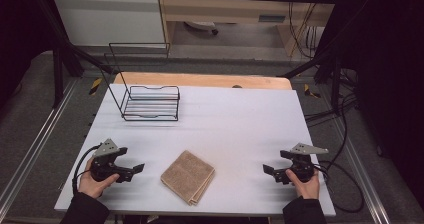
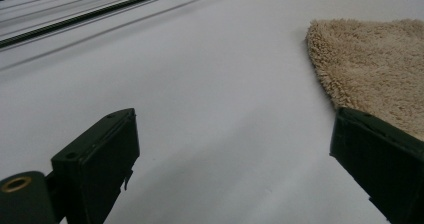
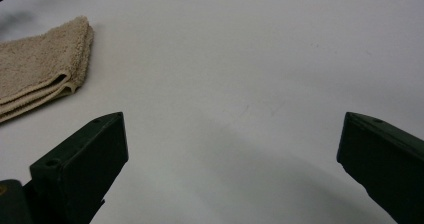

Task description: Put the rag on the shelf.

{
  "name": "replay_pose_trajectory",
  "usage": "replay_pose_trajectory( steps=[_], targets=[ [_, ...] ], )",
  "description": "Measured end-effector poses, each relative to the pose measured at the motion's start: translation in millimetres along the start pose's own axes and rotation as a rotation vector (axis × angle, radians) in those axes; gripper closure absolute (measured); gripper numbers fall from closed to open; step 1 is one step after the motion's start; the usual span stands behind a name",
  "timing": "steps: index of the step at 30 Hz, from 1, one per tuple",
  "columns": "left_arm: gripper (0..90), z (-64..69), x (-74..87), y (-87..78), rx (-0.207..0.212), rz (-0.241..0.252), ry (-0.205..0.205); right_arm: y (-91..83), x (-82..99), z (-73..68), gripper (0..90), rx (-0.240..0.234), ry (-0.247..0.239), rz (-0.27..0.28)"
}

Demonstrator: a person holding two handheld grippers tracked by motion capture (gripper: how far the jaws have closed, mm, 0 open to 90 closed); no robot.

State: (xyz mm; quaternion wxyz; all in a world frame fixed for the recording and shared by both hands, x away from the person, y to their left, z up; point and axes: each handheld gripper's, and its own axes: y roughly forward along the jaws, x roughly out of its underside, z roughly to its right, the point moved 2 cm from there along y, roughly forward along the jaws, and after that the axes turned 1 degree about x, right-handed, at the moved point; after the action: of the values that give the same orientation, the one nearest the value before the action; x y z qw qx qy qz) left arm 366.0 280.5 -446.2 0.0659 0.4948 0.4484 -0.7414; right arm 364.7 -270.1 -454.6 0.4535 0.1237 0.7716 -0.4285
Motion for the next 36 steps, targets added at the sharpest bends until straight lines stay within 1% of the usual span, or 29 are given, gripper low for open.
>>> replay_pose_trajectory(
  steps=[6, 9, 12, 14, 21, 24, 28, 31, 32, 33, 35, 36],
  targets=[
    [5.4, 2.3, -0.3, 2.2, -0.002, -0.011, 0.000, -0.4, 0.2, -0.6, 0.5, -0.002, 0.004, -0.004],
    [5.4, 5.4, -1.3, 2.2, -0.002, 0.000, -0.003, -0.4, 0.6, -0.9, 0.5, -0.002, 0.002, -0.002],
    [5.3, 8.0, -1.3, 3.4, -0.003, -0.012, 0.007, 0.0, 1.2, -1.0, 0.5, 0.001, -0.003, -0.010],
    [5.6, 9.5, -2.3, 4.8, -0.003, -0.015, 0.003, 0.4, 1.4, -1.5, 0.5, 0.003, 0.002, -0.014],
    [6.6, 20.8, -8.4, 13.6, 0.012, -0.024, 0.001, 0.6, 1.9, -1.6, 0.5, 0.005, -0.004, -0.016],
    [8.1, 27.1, -10.7, 18.9, 0.025, -0.028, -0.013, 1.0, 1.7, -1.9, 0.5, 0.005, 0.000, -0.016],
    [10.4, 35.2, -13.1, 25.0, 0.038, -0.044, -0.020, 1.1, 1.7, -2.0, 0.6, 0.006, 0.001, -0.017],
    [12.2, 41.1, -15.1, 27.4, 0.048, -0.043, -0.031, 1.4, 1.9, -2.0, 0.6, 0.007, -0.002, -0.016],
    [13.9, 41.1, -15.1, 27.4, 0.048, -0.043, -0.031, 1.4, 2.0, -2.2, 0.6, 0.008, -0.001, -0.017],
    [15.7, 45.5, -16.3, 29.2, 0.054, -0.040, -0.041, 1.4, 2.0, -2.2, 0.6, 0.008, 0.000, -0.017],
    [17.8, 50.2, -17.2, 32.0, 0.053, -0.051, -0.036, 1.5, 2.0, -1.9, 0.6, 0.012, -0.003, -0.015],
    [19.5, 50.2, -17.2, 32.0, 0.053, -0.051, -0.036, 1.4, 2.0, -1.7, 0.6, 0.012, -0.005, -0.014]
  ],
)
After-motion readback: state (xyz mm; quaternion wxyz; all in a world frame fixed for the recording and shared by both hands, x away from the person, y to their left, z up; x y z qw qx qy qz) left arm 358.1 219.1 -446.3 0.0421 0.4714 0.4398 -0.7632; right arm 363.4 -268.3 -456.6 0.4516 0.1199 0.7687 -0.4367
